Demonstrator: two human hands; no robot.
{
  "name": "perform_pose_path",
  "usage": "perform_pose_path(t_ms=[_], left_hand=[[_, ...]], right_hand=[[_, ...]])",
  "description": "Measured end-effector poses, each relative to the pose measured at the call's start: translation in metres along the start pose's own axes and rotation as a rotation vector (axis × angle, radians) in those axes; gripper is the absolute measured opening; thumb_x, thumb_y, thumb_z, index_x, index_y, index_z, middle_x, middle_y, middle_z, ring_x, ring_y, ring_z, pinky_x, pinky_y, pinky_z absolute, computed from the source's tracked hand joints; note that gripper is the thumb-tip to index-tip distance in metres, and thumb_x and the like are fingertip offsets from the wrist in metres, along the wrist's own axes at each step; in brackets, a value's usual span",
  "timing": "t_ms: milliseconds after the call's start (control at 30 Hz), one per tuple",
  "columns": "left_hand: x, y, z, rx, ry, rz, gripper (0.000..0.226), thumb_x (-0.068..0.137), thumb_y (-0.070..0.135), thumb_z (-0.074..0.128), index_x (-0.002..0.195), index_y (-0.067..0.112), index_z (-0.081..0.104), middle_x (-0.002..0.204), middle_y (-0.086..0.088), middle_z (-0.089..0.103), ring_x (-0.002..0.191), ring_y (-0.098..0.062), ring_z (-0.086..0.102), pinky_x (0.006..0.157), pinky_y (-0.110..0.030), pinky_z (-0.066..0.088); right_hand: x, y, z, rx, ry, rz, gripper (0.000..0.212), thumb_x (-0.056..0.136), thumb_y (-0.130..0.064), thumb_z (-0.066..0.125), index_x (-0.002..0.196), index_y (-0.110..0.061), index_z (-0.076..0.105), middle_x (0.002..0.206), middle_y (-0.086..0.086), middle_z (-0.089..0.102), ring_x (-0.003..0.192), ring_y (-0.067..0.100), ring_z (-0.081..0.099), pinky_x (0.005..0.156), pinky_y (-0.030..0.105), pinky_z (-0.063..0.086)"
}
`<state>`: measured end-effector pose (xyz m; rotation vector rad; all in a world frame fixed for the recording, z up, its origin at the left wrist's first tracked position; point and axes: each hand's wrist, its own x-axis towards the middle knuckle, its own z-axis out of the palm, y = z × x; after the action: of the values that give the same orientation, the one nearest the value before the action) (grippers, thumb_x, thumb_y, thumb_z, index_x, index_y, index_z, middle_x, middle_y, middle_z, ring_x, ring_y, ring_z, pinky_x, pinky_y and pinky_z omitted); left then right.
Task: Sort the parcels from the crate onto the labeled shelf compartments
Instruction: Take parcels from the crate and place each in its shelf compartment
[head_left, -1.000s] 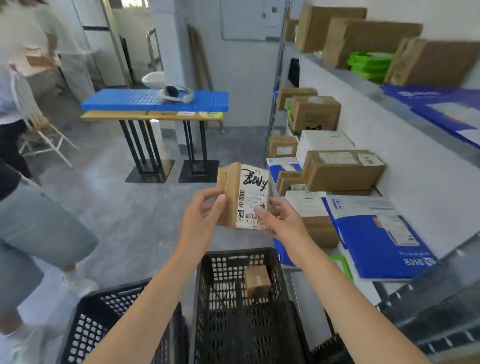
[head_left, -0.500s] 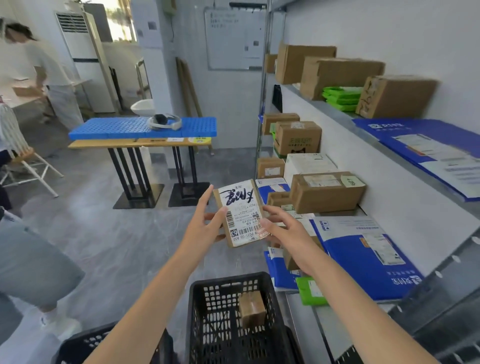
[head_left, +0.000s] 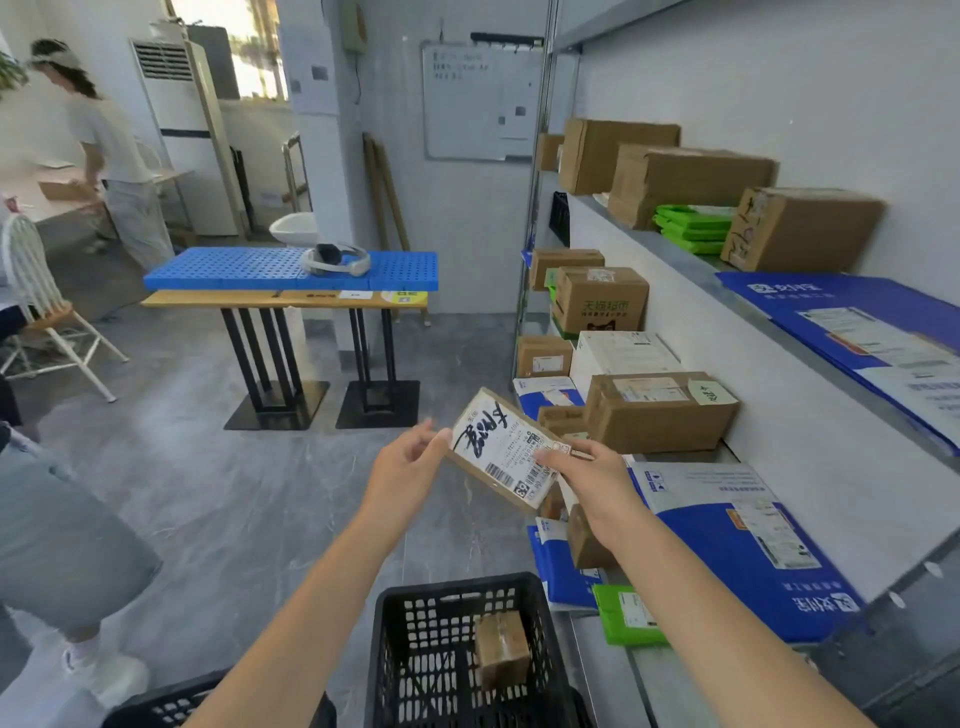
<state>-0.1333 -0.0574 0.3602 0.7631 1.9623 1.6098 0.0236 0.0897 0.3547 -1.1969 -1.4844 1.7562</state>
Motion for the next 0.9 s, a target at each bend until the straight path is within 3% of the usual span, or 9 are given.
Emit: perform_pose_path(t_ms=[100, 167, 267, 333, 433, 567, 633, 767, 900], left_hand=[[0.002, -0.002, -0.003, 0.011, 0.038, 0.021, 0.023, 0.095, 0.036, 0.061, 0.089, 0.019, 0.075, 0.094, 0.01, 0.076, 0.098, -0.012, 0.069, 0.1, -0.041, 0.052], [0.003, 0.0, -0.003, 0.002, 0.055, 0.037, 0.022, 0.094, 0.035, 0.063, 0.088, 0.017, 0.074, 0.089, 0.008, 0.076, 0.092, -0.011, 0.071, 0.096, -0.041, 0.054], [0.006, 0.004, -0.007, -0.04, 0.081, 0.066, 0.023, 0.091, 0.037, 0.067, 0.105, 0.02, 0.07, 0.095, 0.007, 0.076, 0.094, -0.01, 0.071, 0.093, -0.042, 0.056], [0.008, 0.007, -0.012, -0.066, 0.092, 0.061, 0.037, 0.091, 0.039, 0.067, 0.123, 0.024, 0.062, 0.099, 0.005, 0.076, 0.097, -0.009, 0.07, 0.094, -0.042, 0.055], [0.009, 0.01, -0.017, -0.066, 0.12, 0.109, 0.039, 0.093, 0.033, 0.065, 0.131, 0.031, 0.058, 0.111, 0.011, 0.072, 0.102, -0.007, 0.068, 0.09, -0.032, 0.056], [0.007, 0.009, -0.022, -0.163, 0.143, 0.086, 0.068, 0.092, 0.026, 0.068, 0.15, 0.034, 0.033, 0.119, 0.001, 0.069, 0.097, -0.008, 0.071, 0.078, -0.034, 0.062], [0.003, 0.008, -0.027, -0.192, 0.128, 0.075, 0.077, 0.092, 0.024, 0.068, 0.153, 0.038, 0.023, 0.114, -0.002, 0.07, 0.091, -0.008, 0.072, 0.073, -0.036, 0.063], [-0.005, 0.012, -0.035, -0.214, 0.116, 0.105, 0.056, 0.092, 0.022, 0.067, 0.141, 0.037, 0.044, 0.107, -0.004, 0.07, 0.089, -0.01, 0.073, 0.067, -0.03, 0.062], [-0.011, 0.015, -0.041, -0.24, 0.139, 0.115, 0.024, 0.093, 0.025, 0.066, 0.117, 0.022, 0.064, 0.107, -0.006, 0.07, 0.087, -0.014, 0.074, 0.07, -0.038, 0.063]], right_hand=[[0.003, -0.008, 0.002, 0.067, 0.019, -0.055, 0.063, 0.08, -0.012, 0.082, 0.136, -0.015, 0.052, 0.12, 0.005, 0.07, 0.099, 0.017, 0.072, 0.089, 0.042, 0.059], [0.001, -0.014, 0.007, 0.099, -0.005, -0.118, 0.067, 0.084, -0.007, 0.077, 0.142, -0.017, 0.046, 0.127, 0.003, 0.068, 0.1, 0.016, 0.072, 0.083, 0.039, 0.061], [-0.003, -0.026, 0.019, 0.083, -0.023, -0.213, 0.065, 0.085, -0.006, 0.075, 0.142, -0.016, 0.046, 0.128, 0.001, 0.067, 0.104, 0.014, 0.07, 0.087, 0.036, 0.06], [-0.006, -0.033, 0.028, 0.062, -0.008, -0.285, 0.055, 0.084, -0.006, 0.077, 0.132, -0.015, 0.052, 0.125, 0.0, 0.068, 0.104, 0.008, 0.068, 0.082, 0.026, 0.059], [-0.01, -0.039, 0.042, 0.034, -0.005, -0.37, 0.044, 0.083, -0.009, 0.077, 0.123, -0.016, 0.059, 0.118, -0.007, 0.069, 0.107, 0.005, 0.066, 0.084, 0.023, 0.059], [-0.015, -0.043, 0.055, -0.082, -0.065, -0.504, 0.04, 0.089, -0.016, 0.073, 0.118, -0.04, 0.059, 0.111, -0.025, 0.065, 0.106, -0.003, 0.063, 0.086, 0.023, 0.058], [-0.015, -0.044, 0.057, -0.117, -0.104, -0.522, 0.041, 0.09, -0.022, 0.072, 0.119, -0.046, 0.057, 0.117, -0.024, 0.064, 0.112, 0.0, 0.061, 0.086, 0.025, 0.058], [-0.015, -0.05, 0.064, -0.099, -0.153, -0.491, 0.042, 0.091, -0.023, 0.07, 0.124, -0.046, 0.057, 0.12, -0.02, 0.063, 0.11, 0.001, 0.063, 0.083, 0.027, 0.06], [-0.018, -0.053, 0.074, -0.061, -0.139, -0.476, 0.038, 0.094, -0.016, 0.066, 0.123, -0.039, 0.061, 0.11, -0.019, 0.065, 0.093, -0.008, 0.065, 0.067, 0.016, 0.056]])
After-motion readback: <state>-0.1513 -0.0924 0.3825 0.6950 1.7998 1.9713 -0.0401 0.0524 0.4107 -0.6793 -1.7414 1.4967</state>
